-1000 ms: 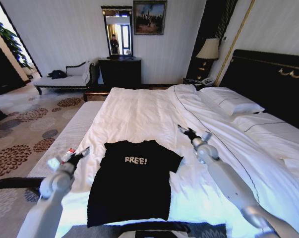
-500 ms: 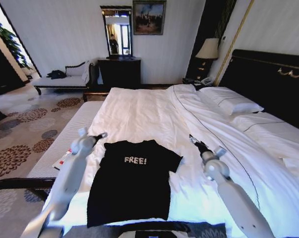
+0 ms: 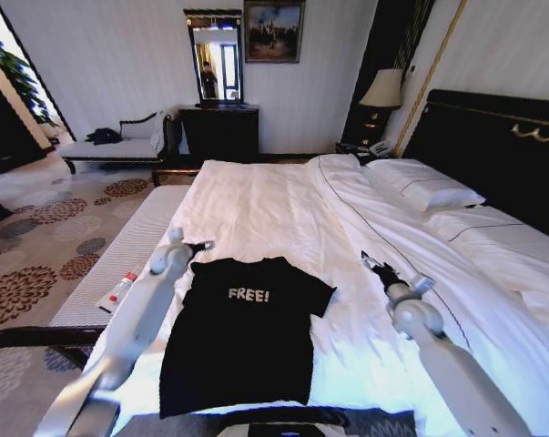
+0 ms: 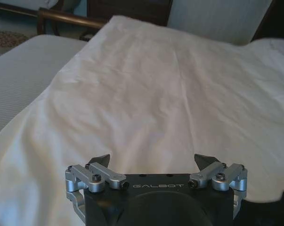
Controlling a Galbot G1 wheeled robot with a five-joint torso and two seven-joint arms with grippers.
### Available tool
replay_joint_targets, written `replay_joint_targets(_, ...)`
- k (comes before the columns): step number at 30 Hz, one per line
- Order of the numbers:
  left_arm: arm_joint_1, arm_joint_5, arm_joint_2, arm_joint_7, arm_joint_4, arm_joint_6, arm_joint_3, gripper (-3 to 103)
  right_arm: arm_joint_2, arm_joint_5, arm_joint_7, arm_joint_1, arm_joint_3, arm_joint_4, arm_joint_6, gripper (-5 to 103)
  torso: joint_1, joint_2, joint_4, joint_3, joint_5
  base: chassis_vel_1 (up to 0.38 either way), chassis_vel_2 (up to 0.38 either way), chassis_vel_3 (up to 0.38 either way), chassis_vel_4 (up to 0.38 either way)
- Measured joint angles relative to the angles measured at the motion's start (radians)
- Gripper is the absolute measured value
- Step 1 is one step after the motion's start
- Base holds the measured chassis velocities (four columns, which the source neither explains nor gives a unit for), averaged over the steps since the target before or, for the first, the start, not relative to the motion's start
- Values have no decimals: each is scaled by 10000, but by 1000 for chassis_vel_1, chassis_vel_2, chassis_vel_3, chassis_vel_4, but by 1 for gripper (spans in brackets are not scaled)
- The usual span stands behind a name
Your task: Fold the clothes on the bed.
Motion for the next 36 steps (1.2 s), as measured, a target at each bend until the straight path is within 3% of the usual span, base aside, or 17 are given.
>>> replay_joint_targets(6,2100,478,-75,447,-1588,-816,-888,100,128,-107,99,-1394,655,1186,-134,100,-2,2,-4,-2,1,0,0,0,0)
replay_joint_targets(9,3478,919,-556,801,-2432,-1696,-1304,100,885,-428,425,-2363,832,2339,-271,100,-2,2,-4,-2,4,0,0,0,0)
replay_joint_targets(10,3478,919,-556,801,-2432,-1696,-1304,100,885,-428,425,-2363,832,2339,-271,100,-2,2,-4,-2,4,0,0,0,0)
replay_joint_targets(14,4610,948,-1234,949,-2742,-2431,-1560,100,2163,-326,1255,-3078,985,3142,-432,100,-3,3,-5,-3,4,0,0,0,0)
replay_joint_targets(17,4991,1213,-1389,995,-2742,-2565,-1456,100,2765,-291,1509,-3323,1081,3206,-447,100,-3,2,-4,0,6,0,0,0,0)
replay_joint_targets(20,5038,1898,-1499,991,-2532,-2641,-1266,100,3161,-287,1659,-3468,1173,3242,-451,100,-2,3,-3,0,4,0,0,0,0)
replay_joint_targets(24,4516,4137,-1603,982,-1752,-3239,-728,100,3611,-279,1890,-3639,1246,3346,-493,100,0,3,-6,0,3,0,0,0,0)
replay_joint_targets(25,4516,4137,-1603,982,-1752,-3239,-728,100,3611,-279,1890,-3639,1246,3346,-493,100,0,3,-6,0,3,0,0,0,0)
replay_joint_targets(28,3974,6140,-1276,1194,-1134,-3507,-3,100,3803,-284,2044,-3706,1250,3373,-517,100,2,1,-5,2,3,0,0,0,0)
replay_joint_targets(36,3216,6981,-671,1364,-530,-3281,1069,100,3979,-287,2254,-3697,1203,3363,-563,100,2,1,-5,2,3,0,0,0,0)
